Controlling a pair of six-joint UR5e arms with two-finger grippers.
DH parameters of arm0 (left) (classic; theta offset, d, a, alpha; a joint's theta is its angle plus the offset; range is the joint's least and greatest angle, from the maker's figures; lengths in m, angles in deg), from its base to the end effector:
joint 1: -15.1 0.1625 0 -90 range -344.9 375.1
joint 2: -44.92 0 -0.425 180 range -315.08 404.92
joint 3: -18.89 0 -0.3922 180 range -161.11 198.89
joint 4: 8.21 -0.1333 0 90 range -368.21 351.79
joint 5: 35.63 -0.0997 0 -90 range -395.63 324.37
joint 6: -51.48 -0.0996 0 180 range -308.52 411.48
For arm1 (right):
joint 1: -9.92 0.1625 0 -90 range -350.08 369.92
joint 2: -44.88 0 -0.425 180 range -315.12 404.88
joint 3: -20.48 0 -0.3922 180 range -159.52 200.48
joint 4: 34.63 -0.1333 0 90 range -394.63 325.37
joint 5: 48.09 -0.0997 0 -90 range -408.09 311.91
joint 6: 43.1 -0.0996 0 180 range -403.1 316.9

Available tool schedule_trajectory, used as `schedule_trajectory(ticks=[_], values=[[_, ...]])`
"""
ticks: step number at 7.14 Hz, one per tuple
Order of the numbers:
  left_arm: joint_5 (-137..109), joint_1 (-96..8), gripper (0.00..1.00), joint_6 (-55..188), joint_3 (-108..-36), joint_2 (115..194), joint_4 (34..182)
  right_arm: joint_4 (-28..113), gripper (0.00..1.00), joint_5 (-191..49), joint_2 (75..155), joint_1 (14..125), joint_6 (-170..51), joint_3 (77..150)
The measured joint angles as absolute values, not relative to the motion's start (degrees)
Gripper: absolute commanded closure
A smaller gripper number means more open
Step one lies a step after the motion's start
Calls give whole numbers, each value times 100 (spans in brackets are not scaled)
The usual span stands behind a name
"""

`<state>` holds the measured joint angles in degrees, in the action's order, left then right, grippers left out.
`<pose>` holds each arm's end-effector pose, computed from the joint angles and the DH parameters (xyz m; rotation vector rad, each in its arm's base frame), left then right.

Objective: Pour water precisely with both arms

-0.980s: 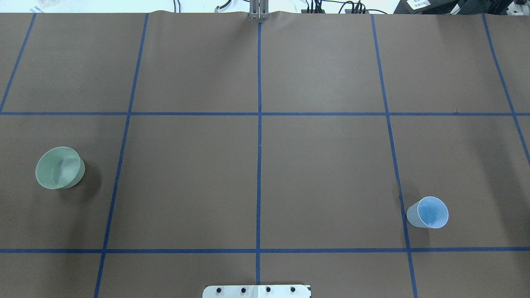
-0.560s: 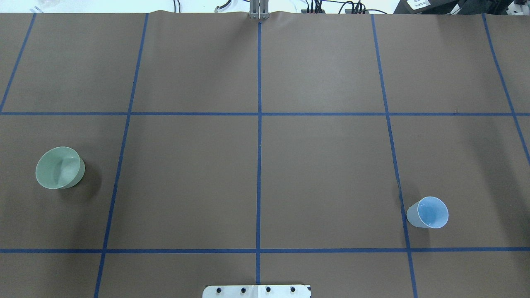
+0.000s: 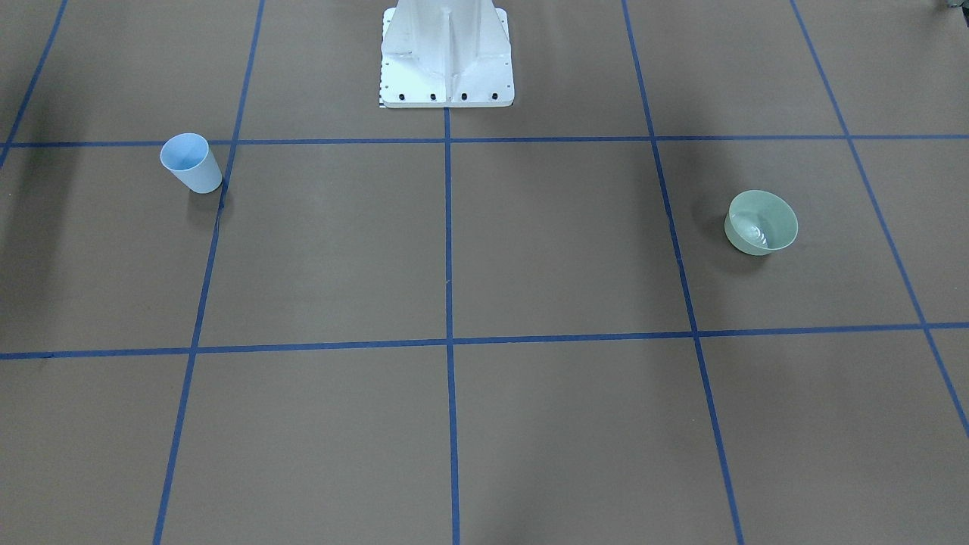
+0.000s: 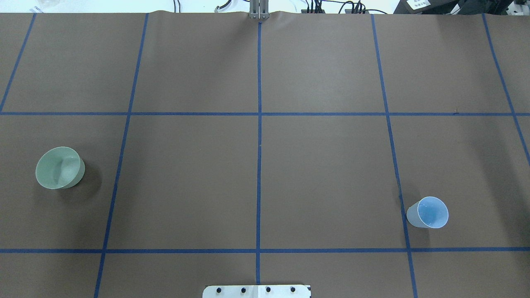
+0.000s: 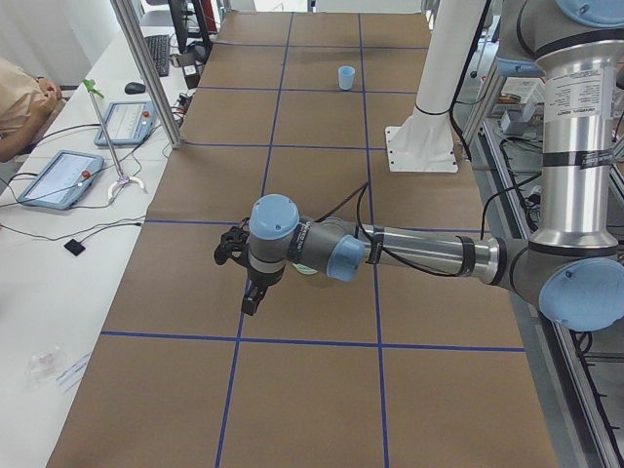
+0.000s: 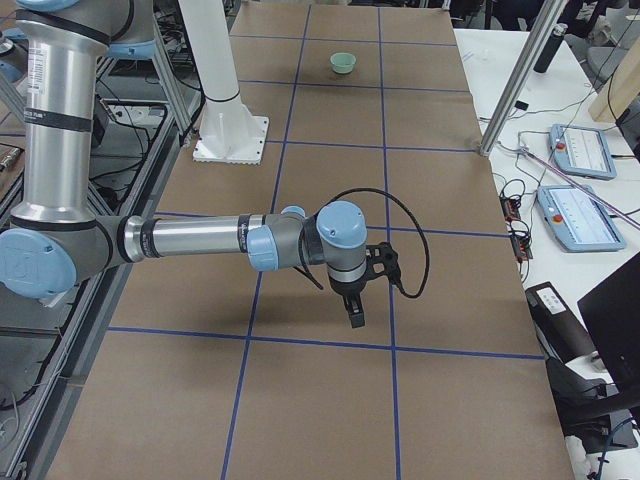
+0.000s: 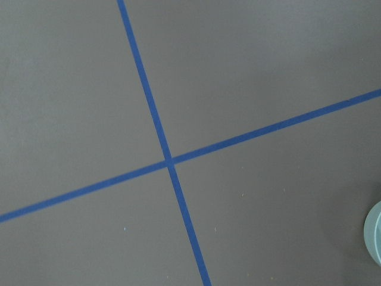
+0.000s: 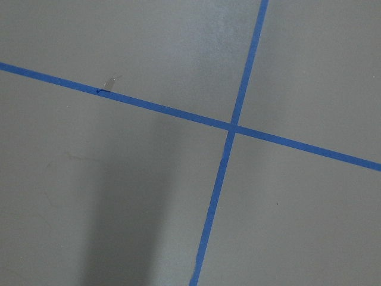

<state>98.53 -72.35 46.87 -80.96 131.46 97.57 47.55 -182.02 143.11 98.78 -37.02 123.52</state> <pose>-0.0423 -0.4858 0.5716 0.3820 0.7558 0.2665 0.0554 -0.4441 0.5984 0.2426 -0.7550 -0.2038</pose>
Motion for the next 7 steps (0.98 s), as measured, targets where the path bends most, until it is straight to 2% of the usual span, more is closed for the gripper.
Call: schedule_trajectory(ticks=[4,7], values=[[9880,-7172,0,5099,-8092,13150,10430,4325,0,-18620,14277,9872,-3779,12285],[9843,-6359,0,6636,-8024,12824,11276,4298,0,-18626,14277,9870,-3790,12270]])
